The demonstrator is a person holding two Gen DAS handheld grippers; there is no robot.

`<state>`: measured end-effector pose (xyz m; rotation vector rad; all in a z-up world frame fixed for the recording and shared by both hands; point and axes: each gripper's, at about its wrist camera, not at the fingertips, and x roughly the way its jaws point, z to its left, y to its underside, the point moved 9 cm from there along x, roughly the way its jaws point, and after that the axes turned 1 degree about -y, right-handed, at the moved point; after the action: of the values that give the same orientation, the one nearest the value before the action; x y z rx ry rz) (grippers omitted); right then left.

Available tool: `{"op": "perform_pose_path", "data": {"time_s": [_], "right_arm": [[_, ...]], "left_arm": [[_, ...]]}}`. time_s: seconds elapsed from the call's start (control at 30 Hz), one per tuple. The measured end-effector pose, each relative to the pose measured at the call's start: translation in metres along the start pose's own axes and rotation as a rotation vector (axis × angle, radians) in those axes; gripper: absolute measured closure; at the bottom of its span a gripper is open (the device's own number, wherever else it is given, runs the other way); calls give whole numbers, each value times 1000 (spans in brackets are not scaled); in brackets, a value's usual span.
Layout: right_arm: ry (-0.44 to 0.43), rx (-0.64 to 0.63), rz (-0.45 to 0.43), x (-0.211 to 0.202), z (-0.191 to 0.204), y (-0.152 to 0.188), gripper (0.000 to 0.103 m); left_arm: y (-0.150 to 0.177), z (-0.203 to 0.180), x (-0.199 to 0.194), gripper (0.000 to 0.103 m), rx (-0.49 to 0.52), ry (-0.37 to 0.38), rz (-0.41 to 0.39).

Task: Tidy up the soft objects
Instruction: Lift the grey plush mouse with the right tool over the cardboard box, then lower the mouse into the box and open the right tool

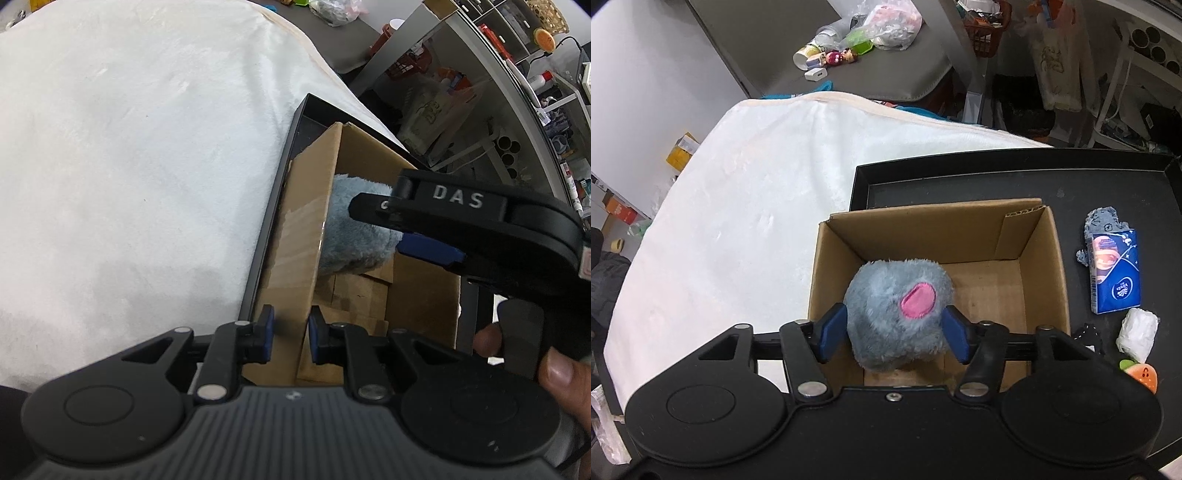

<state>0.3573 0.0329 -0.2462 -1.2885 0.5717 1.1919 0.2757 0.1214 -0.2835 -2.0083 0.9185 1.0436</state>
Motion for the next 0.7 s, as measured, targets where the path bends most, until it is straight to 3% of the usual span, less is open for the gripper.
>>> {"op": "perform_pose_path", "data": {"time_s": [0.5,0.7], "right_arm": [[-38,9,-62,-43,-26,-3,45],[-49,24,-101,-67,-48,-3,45]], "left_arm": [[0,-9,-16,83,19,-97,-56],[4,-16,-21,74,49,-139,-69]]}}
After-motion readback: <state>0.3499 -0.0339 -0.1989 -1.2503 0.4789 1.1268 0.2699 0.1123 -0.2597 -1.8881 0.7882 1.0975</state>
